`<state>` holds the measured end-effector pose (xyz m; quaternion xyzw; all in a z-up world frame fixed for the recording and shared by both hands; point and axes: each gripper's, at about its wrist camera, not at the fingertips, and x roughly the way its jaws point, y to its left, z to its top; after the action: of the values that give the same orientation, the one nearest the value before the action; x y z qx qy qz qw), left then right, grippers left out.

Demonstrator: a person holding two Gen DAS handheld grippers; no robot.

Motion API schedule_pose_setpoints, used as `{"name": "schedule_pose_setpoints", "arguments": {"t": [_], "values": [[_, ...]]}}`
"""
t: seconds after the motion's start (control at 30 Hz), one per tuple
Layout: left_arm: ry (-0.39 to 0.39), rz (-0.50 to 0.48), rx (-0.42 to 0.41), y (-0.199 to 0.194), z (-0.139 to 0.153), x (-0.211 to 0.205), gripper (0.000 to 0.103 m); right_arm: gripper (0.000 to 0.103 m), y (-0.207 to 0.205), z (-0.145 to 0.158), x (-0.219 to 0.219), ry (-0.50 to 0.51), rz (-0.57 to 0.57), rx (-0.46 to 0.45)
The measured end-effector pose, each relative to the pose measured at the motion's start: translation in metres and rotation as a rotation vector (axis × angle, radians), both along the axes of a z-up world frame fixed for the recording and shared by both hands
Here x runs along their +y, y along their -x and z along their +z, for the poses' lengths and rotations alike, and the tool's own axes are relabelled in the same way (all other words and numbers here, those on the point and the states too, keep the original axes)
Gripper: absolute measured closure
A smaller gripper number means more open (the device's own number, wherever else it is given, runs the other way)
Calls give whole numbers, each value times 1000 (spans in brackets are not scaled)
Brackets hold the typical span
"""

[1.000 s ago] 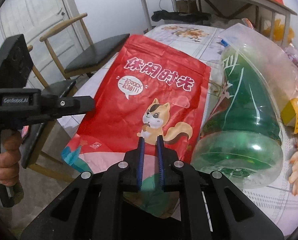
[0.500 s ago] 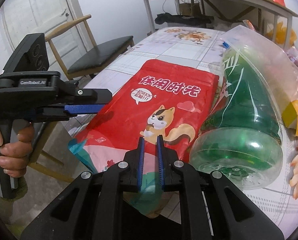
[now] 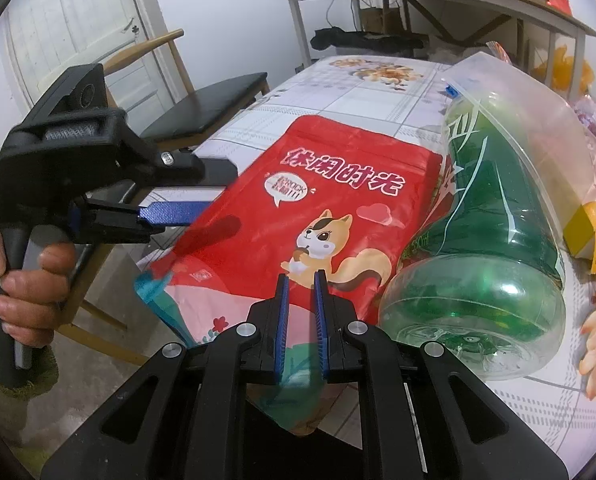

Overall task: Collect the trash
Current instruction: 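Lift the red snack bag with the left tool while the right tool reaches for the clear snack packet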

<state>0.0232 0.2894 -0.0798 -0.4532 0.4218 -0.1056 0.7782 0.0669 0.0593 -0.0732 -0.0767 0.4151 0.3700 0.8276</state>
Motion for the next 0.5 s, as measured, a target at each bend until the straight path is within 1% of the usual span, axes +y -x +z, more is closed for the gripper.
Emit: {"name": "schedule_pose_setpoints", "arguments": {"t": [0.03,0.07,0.17,0.23,0.3,0.37,0.4,0.47,0.5], "values": [[57,-2,-24,1,-1,3,57,92,0,0,0,0,-1,-1],[97,-9,-42,1,-2,6,57,92,0,0,0,0,-2,-1],[193,-37,-86,-1,-4,8,57,92,-1,0,1,-1,-2,-2],[245,-66,-93,-4,-8,6,57,92,0,0,0,-3,-1,-2],[286,-98,-71,-10,-17,-2,57,92,0,0,0,-2,-2,-2],[289,-116,-46,-14,-23,-9,58,92,0,0,1,-1,-1,-5],[276,-117,-53,-15,-21,-12,58,92,0,0,1,-1,-1,-6],[209,-111,-56,-17,-15,-16,59,92,0,1,1,-1,0,-7],[153,-101,-51,-18,-11,-17,62,92,0,1,1,-1,-1,-7]]}}
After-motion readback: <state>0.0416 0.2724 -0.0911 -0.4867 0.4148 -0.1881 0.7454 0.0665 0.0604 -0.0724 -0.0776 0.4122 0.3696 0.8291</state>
